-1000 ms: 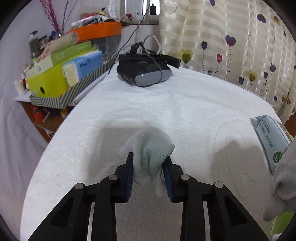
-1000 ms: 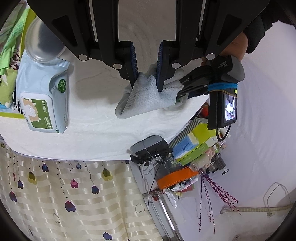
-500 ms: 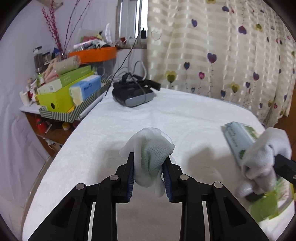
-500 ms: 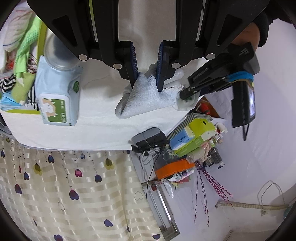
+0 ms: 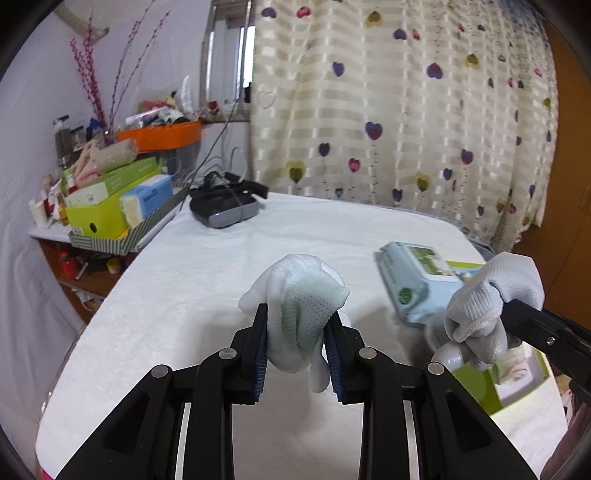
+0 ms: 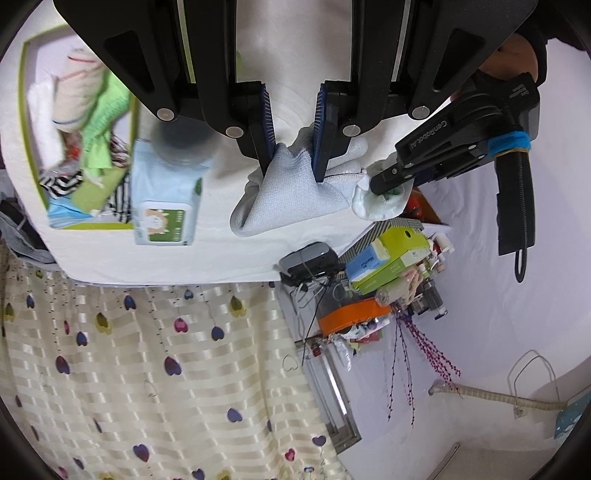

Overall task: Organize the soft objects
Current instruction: 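Carry white sock in left gripper while right gripper carries grey glove to box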

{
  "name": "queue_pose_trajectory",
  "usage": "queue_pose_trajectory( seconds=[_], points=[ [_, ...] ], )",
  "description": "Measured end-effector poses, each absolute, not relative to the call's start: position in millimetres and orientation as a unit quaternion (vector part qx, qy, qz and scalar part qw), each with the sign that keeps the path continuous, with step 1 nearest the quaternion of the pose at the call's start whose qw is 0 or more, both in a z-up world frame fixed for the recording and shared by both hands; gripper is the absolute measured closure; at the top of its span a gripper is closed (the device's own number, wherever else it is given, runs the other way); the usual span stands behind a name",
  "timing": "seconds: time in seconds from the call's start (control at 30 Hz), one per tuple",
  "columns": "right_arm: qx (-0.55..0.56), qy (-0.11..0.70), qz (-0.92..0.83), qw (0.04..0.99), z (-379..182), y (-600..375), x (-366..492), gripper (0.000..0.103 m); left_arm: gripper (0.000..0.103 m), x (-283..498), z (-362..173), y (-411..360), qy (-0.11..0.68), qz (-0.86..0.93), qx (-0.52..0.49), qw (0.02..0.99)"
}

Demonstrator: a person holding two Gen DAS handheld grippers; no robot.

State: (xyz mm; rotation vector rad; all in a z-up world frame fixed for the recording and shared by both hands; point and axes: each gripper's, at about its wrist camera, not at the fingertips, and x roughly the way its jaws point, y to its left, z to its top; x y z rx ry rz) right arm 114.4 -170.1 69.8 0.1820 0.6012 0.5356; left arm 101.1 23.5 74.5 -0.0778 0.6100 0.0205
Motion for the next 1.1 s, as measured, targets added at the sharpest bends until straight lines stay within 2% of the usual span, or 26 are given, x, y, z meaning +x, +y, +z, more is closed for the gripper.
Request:
queue_pose_trajectory(
  seconds=[0.5, 1.1],
  points=[
    [0.096, 0.273, 0.237, 0.927, 78.3, -208.0, 79.8, 0.084, 0.077, 71.0, 86.4, -21.3, 0.290, -0.038, -0.032, 0.956],
    [0.124, 0.270, 0.178, 0.938, 70.5, -274.4, 69.2, 0.084, 0.077, 71.0, 83.9, -87.0, 0.299, -0.099, -0.015, 0.949]
  ],
)
